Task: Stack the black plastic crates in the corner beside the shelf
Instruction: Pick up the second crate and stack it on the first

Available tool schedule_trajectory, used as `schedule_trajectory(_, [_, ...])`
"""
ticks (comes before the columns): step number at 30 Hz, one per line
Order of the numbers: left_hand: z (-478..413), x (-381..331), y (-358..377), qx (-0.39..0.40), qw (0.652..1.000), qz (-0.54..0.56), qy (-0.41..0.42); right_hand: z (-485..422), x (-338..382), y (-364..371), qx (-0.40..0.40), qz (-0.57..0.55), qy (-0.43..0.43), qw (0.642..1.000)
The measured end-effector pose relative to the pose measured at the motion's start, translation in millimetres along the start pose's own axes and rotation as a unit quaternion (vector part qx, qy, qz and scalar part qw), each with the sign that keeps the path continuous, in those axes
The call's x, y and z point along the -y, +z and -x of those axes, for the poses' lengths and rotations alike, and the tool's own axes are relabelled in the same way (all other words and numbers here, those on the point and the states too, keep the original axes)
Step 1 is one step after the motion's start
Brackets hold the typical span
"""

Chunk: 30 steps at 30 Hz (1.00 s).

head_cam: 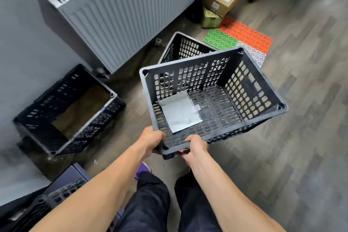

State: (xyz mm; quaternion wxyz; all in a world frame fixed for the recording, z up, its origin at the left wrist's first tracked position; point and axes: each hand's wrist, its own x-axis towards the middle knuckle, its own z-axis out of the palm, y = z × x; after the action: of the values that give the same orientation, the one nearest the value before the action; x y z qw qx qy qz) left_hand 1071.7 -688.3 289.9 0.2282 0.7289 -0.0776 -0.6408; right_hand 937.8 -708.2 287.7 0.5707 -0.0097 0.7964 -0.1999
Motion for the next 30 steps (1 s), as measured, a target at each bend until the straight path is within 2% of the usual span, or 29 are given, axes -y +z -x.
schedule_trajectory(9, [6, 6, -117, -0.035, 0.997, 0.069, 0.014, 59, -37, 96, 0.047, 0.062, -0.050, 0.996])
schedule_trajectory(16, [-1, 38, -208, -0.090, 0.990, 0.103, 0.017, 81, -69, 162, 0.111, 0.082, -0.016, 0.990])
schedule_trajectory(20, [-3, 55, -249, -0.110, 0.987, 0.114, 0.024, 85, -81, 194, 0.144, 0.132, -0.009, 0.981])
schedule_trajectory(30, [-18, 109, -315, -0.155, 0.957, 0.240, -0.045, 74, -76, 272, 0.175, 0.270, 0.009, 0.947])
